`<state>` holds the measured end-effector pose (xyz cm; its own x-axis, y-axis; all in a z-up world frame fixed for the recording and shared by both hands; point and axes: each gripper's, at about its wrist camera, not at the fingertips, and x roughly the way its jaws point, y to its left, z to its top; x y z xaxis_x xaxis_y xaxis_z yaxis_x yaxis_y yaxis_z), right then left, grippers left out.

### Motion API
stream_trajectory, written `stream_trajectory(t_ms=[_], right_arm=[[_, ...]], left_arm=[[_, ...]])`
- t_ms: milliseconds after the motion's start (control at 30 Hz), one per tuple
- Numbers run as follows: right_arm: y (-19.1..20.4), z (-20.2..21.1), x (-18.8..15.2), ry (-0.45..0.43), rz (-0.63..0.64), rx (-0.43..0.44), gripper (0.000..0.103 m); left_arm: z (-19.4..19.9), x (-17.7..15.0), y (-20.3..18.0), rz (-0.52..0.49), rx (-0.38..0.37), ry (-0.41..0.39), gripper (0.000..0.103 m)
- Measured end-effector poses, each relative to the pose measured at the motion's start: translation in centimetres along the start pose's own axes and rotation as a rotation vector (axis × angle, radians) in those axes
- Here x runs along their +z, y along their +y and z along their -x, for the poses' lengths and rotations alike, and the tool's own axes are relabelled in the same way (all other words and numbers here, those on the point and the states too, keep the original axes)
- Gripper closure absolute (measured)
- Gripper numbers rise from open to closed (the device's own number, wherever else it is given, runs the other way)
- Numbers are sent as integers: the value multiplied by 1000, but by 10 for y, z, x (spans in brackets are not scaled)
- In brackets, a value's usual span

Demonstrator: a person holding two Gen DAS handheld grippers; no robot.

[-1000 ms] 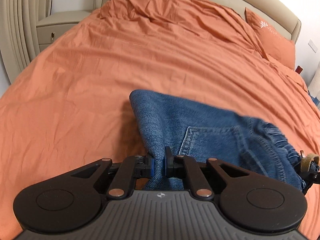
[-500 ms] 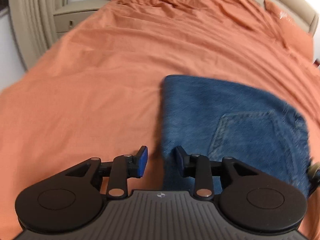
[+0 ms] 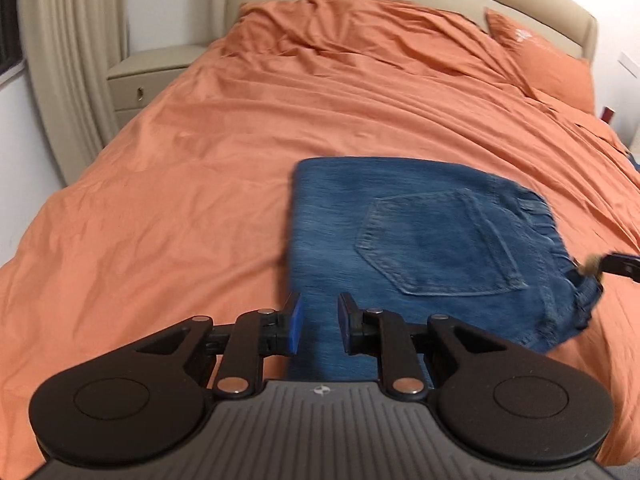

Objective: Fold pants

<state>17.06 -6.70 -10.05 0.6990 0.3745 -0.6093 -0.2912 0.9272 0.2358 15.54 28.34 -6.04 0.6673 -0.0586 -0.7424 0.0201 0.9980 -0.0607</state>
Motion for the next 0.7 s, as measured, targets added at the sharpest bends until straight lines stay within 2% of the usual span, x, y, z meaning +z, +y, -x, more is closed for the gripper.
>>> stream_trajectory(t_ms=[200, 367, 433, 700], right_arm=[[17, -21, -11, 29, 128, -39, 80], [10, -42, -29, 64, 174, -74, 89], [9, -50, -34, 68, 200, -83, 89], [-5, -66, -33, 96, 142, -46, 90]], left_arm=[[-22, -26, -16, -68, 16, 40, 78], [-40, -40, -5, -17, -9, 69, 78], [-51, -42, -2, -9, -8, 93, 77], [-63, -41, 2, 29, -7, 126, 77]])
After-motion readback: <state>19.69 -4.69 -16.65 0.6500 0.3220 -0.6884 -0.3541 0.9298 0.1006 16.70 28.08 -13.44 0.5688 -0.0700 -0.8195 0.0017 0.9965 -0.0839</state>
